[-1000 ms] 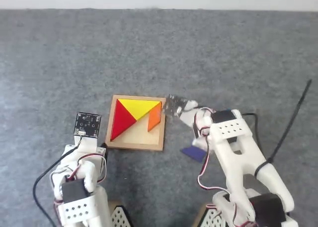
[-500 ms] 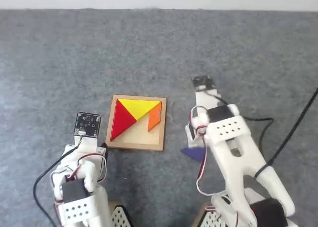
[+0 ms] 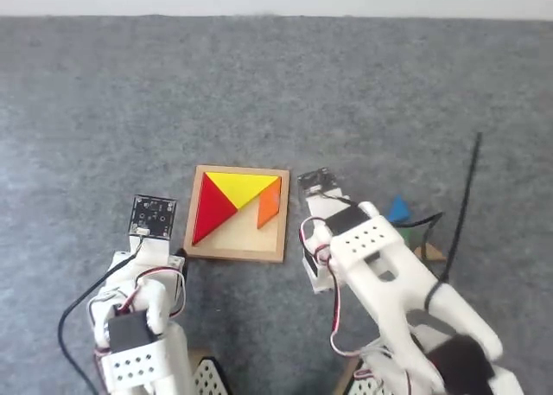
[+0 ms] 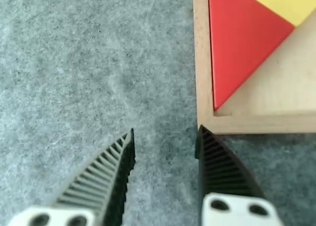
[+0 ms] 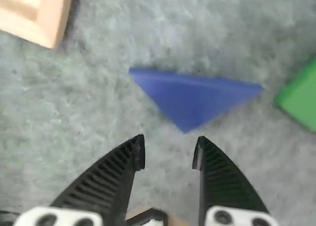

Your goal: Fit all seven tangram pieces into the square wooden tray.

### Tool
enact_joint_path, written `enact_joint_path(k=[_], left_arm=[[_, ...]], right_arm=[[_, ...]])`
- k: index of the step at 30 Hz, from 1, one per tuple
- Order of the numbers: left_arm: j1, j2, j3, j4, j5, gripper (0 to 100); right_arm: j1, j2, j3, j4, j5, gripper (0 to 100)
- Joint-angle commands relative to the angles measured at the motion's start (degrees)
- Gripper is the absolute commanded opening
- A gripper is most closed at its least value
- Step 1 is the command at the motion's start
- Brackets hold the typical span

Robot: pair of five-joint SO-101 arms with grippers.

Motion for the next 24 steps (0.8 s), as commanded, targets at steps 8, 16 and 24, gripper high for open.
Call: enact_joint_path(k=[8,16,24], left_arm=[[-0.35,-0.79,-0.48,0.35,-0.35,20],[-0.35,-0.79,-0.48,0.35,-0.35,20],[-0.35,-0.79,-0.48,0.35,-0.35,20]], right_arm=[[8.84,11.38,-2.11,-10.95,16.53,17.7],[14.29,11.47,-10.02,-10.95,36.40,17.7],[14.02,11.30,-11.25,-11.47,54.51,17.7]])
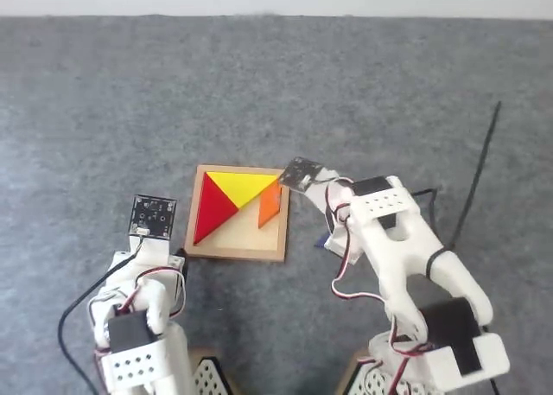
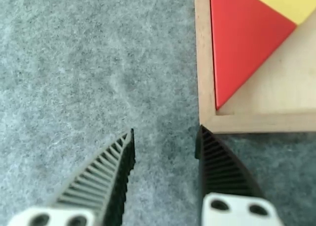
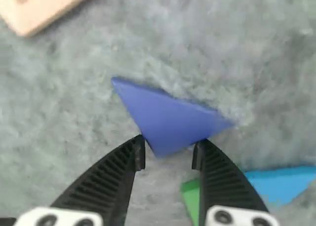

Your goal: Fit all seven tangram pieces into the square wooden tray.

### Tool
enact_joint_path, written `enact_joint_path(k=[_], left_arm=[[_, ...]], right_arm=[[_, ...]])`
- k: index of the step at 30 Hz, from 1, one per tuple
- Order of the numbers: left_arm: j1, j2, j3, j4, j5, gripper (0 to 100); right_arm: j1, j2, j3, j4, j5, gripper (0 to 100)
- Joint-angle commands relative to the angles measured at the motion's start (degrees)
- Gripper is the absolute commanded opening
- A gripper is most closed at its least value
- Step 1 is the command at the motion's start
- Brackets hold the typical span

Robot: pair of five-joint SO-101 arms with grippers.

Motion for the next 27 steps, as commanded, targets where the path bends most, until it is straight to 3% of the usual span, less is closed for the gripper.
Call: enact_joint_path(k=[1,9,15,18,24,27], left_arm=[[-0.35,-0.79,-0.48,0.35,-0.35,20],[-0.35,-0.79,-0.48,0.35,-0.35,20],[-0.35,-0.79,-0.48,0.35,-0.35,20],[-0.35,-0.79,-0.48,0.35,-0.35,20],[-0.35,-0.79,-0.48,0.35,-0.35,20],[-0.35,-0.79,-0.48,0.35,-0.35,20]], right_arm=[[0.57,0.04,-3.08,-1.89,3.78,17.7],[4.00,-0.48,-3.34,-15.08,0.53,17.7],[4.97,-8.31,-3.43,-5.67,-11.16,17.7],[3.91,-13.49,-3.69,-3.30,-29.19,17.7],[2.07,-14.37,-3.87,-9.63,-83.96,18.0],[1.45,-10.95,-3.87,-13.67,-96.44,18.0]])
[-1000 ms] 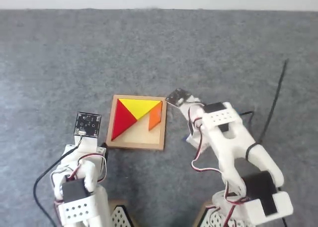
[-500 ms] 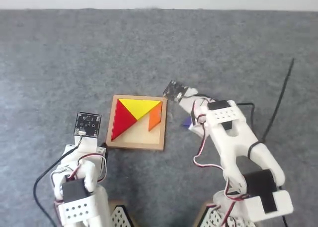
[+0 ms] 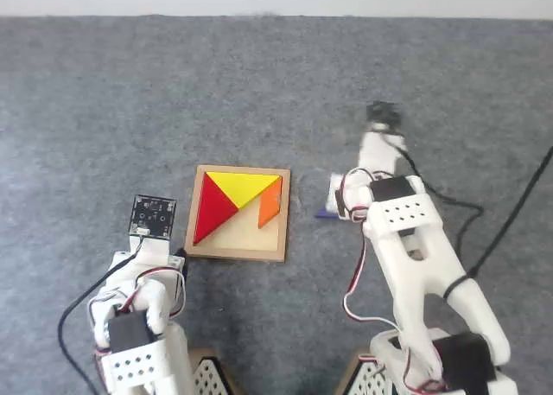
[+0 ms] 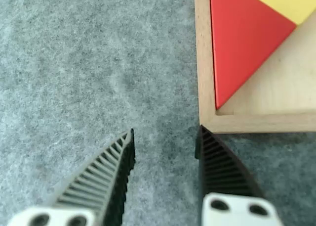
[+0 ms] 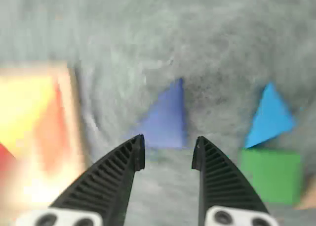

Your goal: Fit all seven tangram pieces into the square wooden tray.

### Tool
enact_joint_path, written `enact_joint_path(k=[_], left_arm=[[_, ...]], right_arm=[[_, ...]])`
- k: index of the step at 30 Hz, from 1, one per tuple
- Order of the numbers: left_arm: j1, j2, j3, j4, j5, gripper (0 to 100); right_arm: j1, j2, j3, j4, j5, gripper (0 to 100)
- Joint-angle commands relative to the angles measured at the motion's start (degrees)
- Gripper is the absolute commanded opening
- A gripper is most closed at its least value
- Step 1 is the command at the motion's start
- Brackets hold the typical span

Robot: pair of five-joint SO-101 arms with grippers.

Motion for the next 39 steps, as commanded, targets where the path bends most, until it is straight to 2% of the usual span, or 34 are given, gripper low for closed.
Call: enact_joint_path(k=[1,6,12,17,23,30,35,39], left_arm=[[-0.35,-0.79,-0.48,0.35,-0.35,20],[-0.35,-0.79,-0.48,0.35,-0.35,20],[-0.35,-0.79,-0.48,0.35,-0.35,20],[-0.35,-0.79,-0.48,0.35,-0.35,20],[-0.35,-0.79,-0.48,0.35,-0.35,20],[-0.35,-0.79,-0.48,0.35,-0.35,20],[-0.35,-0.79,-0.48,0.35,-0.35,20],[-0.35,-0.79,-0.48,0.35,-0.35,20]], right_arm=[[-1.54,2.68,-3.78,-4.97,-21.27,18.0],[-1.19,12.97,-8.44,-2.95,-28.40,18.1],[-1.19,18.86,-14.86,4.53,-28.40,18.1],[-1.54,20.26,-16.00,5.14,-28.22,18.5],[-3.30,21.05,-16.09,6.73,-27.16,29.3],[-3.12,23.08,-17.05,3.82,-25.32,23.6],[-2.07,30.73,-21.45,2.95,-23.03,20.4],[-2.07,34.33,-26.90,9.80,-22.86,18.7]])
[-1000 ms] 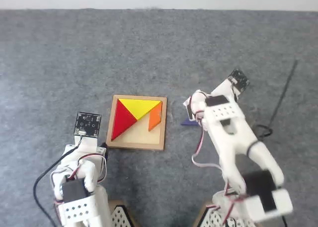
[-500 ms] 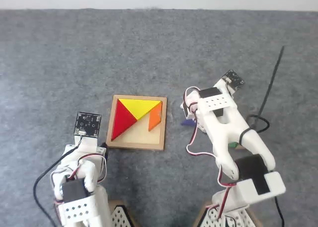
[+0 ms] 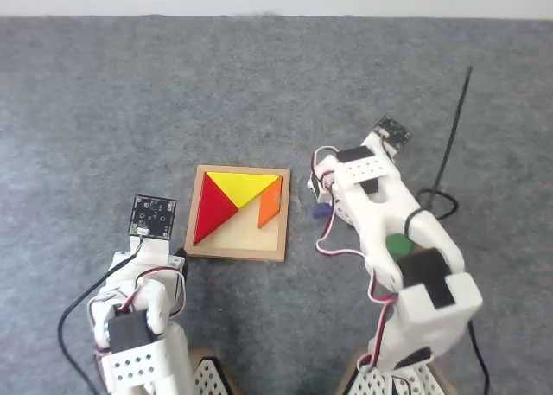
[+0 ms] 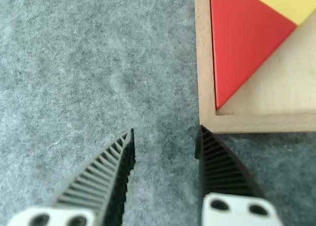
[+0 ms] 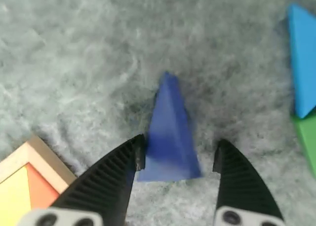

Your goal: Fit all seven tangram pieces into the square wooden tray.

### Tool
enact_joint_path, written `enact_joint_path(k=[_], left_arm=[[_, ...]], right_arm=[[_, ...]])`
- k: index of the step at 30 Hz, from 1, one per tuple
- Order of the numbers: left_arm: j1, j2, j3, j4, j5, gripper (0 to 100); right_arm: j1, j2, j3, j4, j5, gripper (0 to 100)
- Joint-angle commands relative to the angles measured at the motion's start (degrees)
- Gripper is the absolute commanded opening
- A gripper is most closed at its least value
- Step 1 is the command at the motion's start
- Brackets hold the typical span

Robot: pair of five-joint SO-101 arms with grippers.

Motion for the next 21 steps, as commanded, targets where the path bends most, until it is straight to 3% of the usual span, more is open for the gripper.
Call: enact_joint_path(k=[1,7,21], left_arm=[[-0.35,-0.79,-0.48,0.35,-0.35,20],[-0.35,-0.79,-0.48,0.35,-0.35,20],[-0.35,-0.79,-0.48,0.35,-0.35,20]], right_arm=[[0.84,1.45,-6.33,5.23,1.85,18.6],[0.92,1.80,-10.37,13.05,8.88,18.7],[4.62,2.15,-10.73,17.19,15.65,18.8]])
